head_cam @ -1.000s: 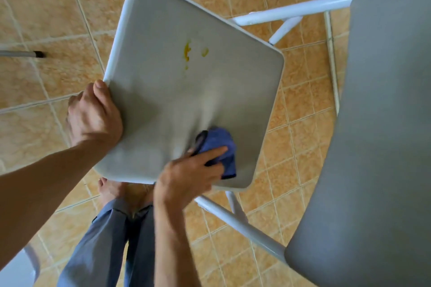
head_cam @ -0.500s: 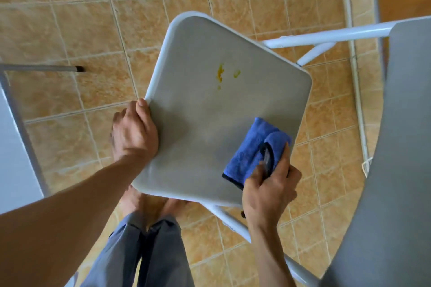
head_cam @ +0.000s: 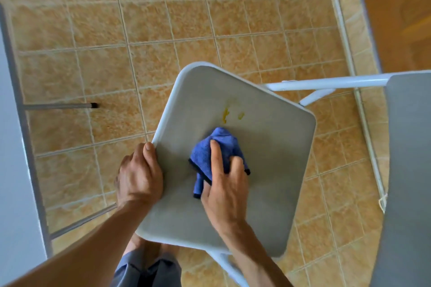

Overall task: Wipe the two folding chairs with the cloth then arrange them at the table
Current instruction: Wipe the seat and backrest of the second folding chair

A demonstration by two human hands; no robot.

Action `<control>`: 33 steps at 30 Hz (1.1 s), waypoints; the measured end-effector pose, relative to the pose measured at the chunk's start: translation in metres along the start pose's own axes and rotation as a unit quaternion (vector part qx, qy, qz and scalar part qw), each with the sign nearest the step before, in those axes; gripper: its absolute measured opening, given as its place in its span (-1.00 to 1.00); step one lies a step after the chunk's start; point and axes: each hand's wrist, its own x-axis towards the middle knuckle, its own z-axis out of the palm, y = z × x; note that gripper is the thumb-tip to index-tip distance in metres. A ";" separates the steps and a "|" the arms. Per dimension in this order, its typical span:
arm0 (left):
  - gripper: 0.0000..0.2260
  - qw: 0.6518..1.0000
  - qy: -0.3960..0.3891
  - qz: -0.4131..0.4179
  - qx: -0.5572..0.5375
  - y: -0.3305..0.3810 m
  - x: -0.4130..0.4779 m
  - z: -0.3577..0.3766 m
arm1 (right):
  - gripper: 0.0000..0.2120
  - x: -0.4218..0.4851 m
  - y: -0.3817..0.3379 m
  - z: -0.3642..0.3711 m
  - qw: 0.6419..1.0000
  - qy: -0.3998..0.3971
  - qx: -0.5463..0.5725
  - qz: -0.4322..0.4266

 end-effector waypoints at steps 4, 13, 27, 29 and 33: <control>-0.66 1.000 -0.009 -0.005 -0.006 0.002 0.000 0.000 | -0.28 0.032 0.098 -0.024 0.978 0.077 -0.037 0.192; -0.63 1.000 0.012 0.018 0.012 0.000 0.001 -0.001 | -0.35 0.110 -0.062 0.008 0.967 0.121 0.113 0.195; -0.58 0.999 0.005 0.014 0.039 0.003 0.003 -0.001 | -0.20 0.126 0.132 -0.043 0.964 0.068 -0.111 0.231; -0.58 0.999 0.003 0.012 0.049 0.001 0.003 -0.003 | -0.23 0.135 0.092 -0.029 0.943 0.071 -0.035 0.323; -0.58 0.998 0.001 0.014 0.054 -0.002 0.002 -0.004 | -0.18 0.131 0.021 -0.019 0.993 -0.002 -0.058 0.108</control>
